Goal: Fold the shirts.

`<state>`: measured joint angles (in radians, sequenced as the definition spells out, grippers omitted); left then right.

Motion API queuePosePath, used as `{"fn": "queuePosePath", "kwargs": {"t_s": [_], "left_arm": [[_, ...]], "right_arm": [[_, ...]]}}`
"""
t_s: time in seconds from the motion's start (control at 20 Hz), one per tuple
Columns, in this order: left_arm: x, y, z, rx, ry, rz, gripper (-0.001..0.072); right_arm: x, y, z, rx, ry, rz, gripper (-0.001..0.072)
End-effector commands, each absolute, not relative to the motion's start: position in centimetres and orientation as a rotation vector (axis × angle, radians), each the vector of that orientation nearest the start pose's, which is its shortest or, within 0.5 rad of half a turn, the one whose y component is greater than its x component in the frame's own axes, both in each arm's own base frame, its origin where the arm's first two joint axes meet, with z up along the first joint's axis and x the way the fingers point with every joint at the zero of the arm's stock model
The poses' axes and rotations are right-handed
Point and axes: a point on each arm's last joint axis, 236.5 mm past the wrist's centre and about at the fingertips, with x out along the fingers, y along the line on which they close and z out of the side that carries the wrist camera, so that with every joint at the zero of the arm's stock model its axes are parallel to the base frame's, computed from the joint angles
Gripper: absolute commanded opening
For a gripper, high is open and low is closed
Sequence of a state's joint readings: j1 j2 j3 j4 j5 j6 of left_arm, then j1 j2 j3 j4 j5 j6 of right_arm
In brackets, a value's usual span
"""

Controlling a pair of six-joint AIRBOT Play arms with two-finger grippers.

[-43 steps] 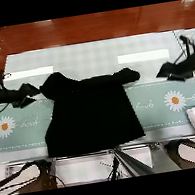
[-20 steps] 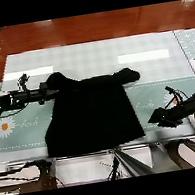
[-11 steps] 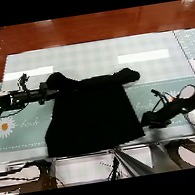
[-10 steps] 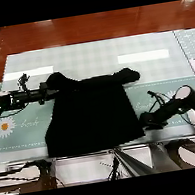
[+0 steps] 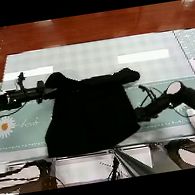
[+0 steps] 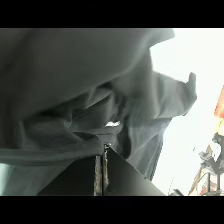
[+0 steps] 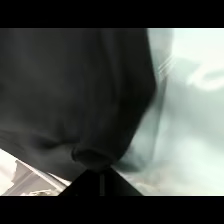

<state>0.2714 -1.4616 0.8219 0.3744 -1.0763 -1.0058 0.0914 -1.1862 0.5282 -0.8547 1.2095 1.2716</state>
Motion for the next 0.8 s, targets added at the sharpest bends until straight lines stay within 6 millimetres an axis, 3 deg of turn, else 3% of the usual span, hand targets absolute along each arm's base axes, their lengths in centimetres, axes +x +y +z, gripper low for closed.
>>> {"fn": "queuePosePath", "kwargs": {"t_s": [0.0, 0.1, 0.2, 0.35, 0.5, 0.6, 0.75], "left_arm": [[40.5, -6.1, 0.5, -0.980, 1.009, -0.452, 0.0020], [41.0, -3.2, 4.1, -0.949, 0.895, -0.418, 0.0020], [40.4, -1.2, 6.7, -0.915, 0.826, -0.394, 0.0020], [37.9, -3.0, 9.0, -0.839, 0.839, -0.471, 0.0020], [34.8, -6.5, 9.2, -0.799, 0.878, -0.531, 0.0020], [32.2, -8.1, 7.3, -0.802, 0.945, -0.510, 0.0020], [28.6, -10.2, 3.9, -0.869, 1.041, -0.491, 0.0020]], "right_arm": [[23.2, 12.3, -7.4, 0.329, 1.628, 0.451, 0.0029], [28.1, 7.9, -4.9, 0.340, 1.513, 0.339, 0.0029], [32.5, 3.3, -2.1, 0.410, 1.421, 0.248, 0.0028], [38.5, -1.3, 1.6, 0.454, 1.306, 0.195, 0.0028], [44.7, -1.8, 4.2, 0.472, 1.208, 0.218, 0.0028], [48.6, -1.0, 4.6, 0.510, 1.170, 0.248, 0.0028], [53.2, 1.3, 3.5, 0.612, 1.137, 0.287, 0.0029]]}}
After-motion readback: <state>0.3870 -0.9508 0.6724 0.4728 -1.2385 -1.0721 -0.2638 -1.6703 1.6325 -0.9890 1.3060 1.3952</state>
